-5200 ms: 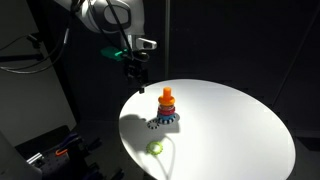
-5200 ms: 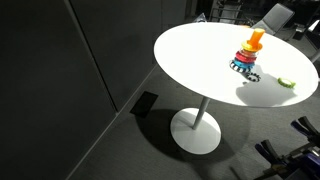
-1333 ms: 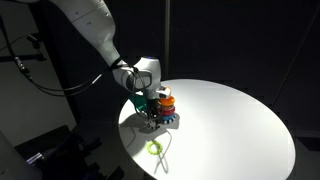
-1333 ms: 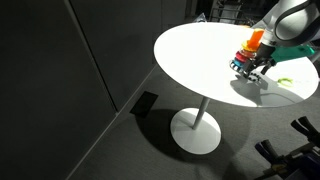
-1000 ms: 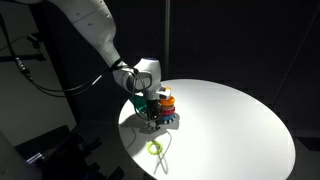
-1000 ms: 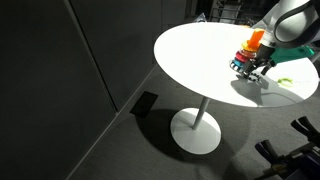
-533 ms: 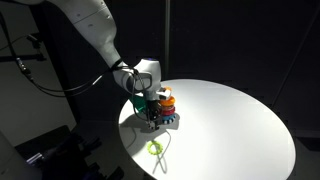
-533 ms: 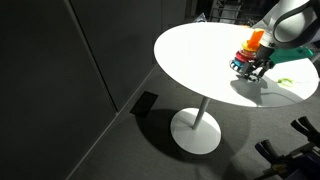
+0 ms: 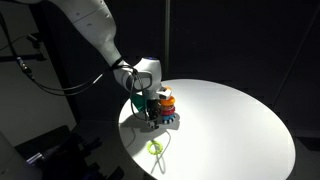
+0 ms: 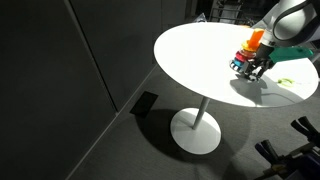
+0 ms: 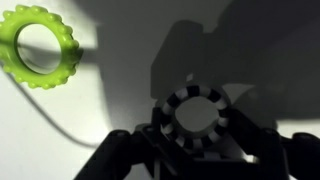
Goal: Pick up the black and white ring and put it on the ring holder
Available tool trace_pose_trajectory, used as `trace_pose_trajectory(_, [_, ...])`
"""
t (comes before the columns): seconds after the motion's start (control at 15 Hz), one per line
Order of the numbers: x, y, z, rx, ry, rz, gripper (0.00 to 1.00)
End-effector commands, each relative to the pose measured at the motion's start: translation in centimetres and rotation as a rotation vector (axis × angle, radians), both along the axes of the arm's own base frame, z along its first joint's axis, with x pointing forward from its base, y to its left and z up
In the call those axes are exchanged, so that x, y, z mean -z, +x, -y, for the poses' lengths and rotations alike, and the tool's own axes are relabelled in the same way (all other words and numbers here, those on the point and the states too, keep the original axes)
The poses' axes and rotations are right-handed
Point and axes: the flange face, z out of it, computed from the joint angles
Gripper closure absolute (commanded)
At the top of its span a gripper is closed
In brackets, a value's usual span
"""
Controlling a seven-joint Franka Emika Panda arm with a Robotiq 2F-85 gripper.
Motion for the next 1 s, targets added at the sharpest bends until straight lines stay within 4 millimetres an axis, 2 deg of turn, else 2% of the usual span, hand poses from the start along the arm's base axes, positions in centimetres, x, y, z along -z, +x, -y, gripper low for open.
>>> trace_pose_trajectory(0.0, [-1.6,0.1,0.4,0.036,0.01,0.002,0.56])
trace_pose_trajectory(0.4, [-5.7,-0.1,0.7,0.03,0.019,-0.004,0.56])
trace_pose_trajectory(0.93, [-13.3,-0.4,1.2,0.038,0.026,0.032,0.56])
